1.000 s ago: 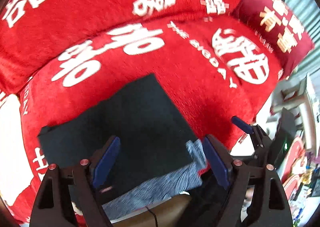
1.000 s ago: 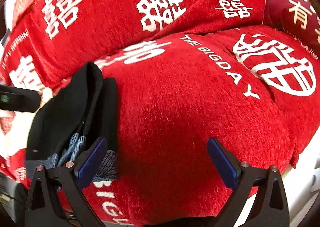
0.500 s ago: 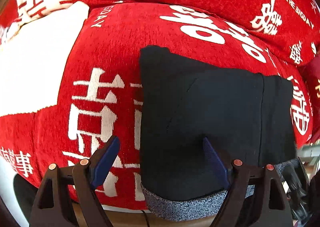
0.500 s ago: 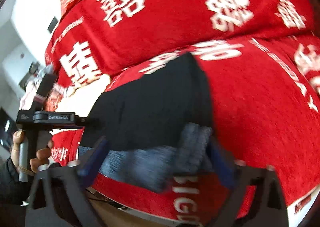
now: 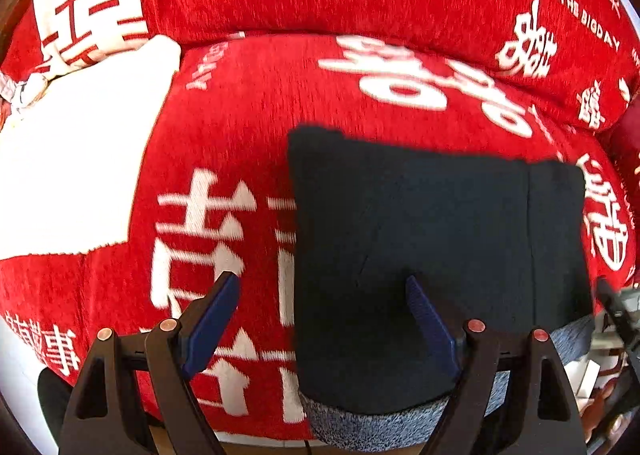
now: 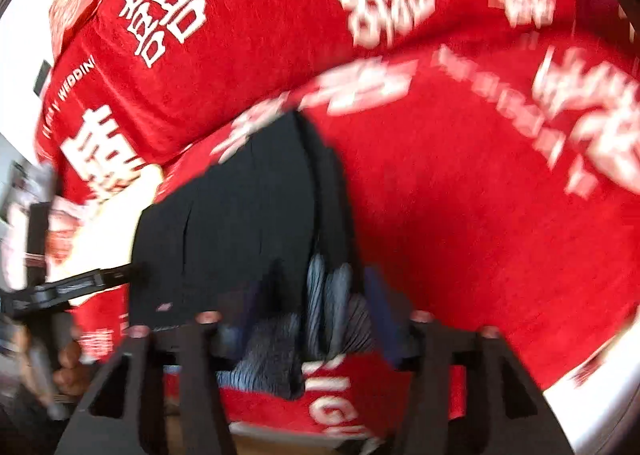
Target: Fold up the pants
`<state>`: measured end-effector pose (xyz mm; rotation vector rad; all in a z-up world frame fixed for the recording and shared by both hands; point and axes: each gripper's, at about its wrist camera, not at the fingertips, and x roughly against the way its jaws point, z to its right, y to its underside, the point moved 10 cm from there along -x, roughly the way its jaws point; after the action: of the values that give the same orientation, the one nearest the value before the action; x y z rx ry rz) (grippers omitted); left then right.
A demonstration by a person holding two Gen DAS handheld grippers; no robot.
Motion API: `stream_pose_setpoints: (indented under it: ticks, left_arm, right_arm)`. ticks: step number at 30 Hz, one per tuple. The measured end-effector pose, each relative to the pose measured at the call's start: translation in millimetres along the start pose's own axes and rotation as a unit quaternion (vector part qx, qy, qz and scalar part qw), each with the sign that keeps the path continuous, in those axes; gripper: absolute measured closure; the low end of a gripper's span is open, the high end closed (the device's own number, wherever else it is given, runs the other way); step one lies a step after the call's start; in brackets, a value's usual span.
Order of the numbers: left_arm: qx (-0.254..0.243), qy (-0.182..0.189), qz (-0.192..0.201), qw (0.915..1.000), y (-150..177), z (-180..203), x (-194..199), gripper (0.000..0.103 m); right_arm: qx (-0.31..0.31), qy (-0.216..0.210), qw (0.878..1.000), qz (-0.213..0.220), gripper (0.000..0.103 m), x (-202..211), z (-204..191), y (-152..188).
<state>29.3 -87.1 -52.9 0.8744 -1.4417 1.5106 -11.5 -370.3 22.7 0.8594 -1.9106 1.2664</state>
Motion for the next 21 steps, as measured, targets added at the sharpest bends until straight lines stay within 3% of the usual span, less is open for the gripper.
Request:
stream_pose_setpoints:
  ticks: [1, 3, 6, 9, 14, 16, 18, 21]
  left_arm:
    - [0.005, 0.000, 0.007, 1.0000, -7.4, -0.2, 0.9, 0.017]
    - [0.021, 0.000, 0.011, 0.9997, -20.1, -3.4, 2.0, 0.017]
    - [0.045, -0.004, 0.008, 0.9990, -39.6, -4.8, -4.5, 0.017]
    - [0.049, -0.033, 0.004, 0.9982, -52.4, -7.3, -16.6, 0.017]
    - [0.041, -0.052, -0.019, 0.9976, -56.3, -11.7, -45.5, 0.016]
    - [0.037, -0.078, -0.016, 0.9961, -56.5, -17.0, -50.3, 0.000]
    - [0.039, -0.073, -0.021, 0.9963, -55.0, -18.8, -58.1, 0.000]
    - [0.051, -0.062, -0.026, 0.9964, -53.0, -20.0, -64.8, 0.000]
  right_arm:
    - [0.023, 0.012, 0.999, 0.023, 0.021, 7.9, -7.5, -12.6]
    - [0.077, 0.020, 0.995, 0.053, 0.018, 15.4, -32.1, -33.9]
    - [0.170, 0.024, 0.984, 0.039, 0.016, -7.0, -81.6, -48.6]
    - [0.227, 0.028, 0.974, -0.004, 0.016, -52.8, -108.8, -48.3]
    - [0.183, 0.052, 0.980, -0.065, 0.016, -109.1, -81.3, -47.7]
    - [0.157, 0.047, 0.983, -0.079, 0.013, -117.3, -66.2, -44.8]
    - [0.148, 0.045, 0.984, -0.084, 0.004, -120.3, -56.6, -39.2]
    - [0.136, 0.041, 0.985, -0.093, 0.001, -125.4, -50.3, -34.5]
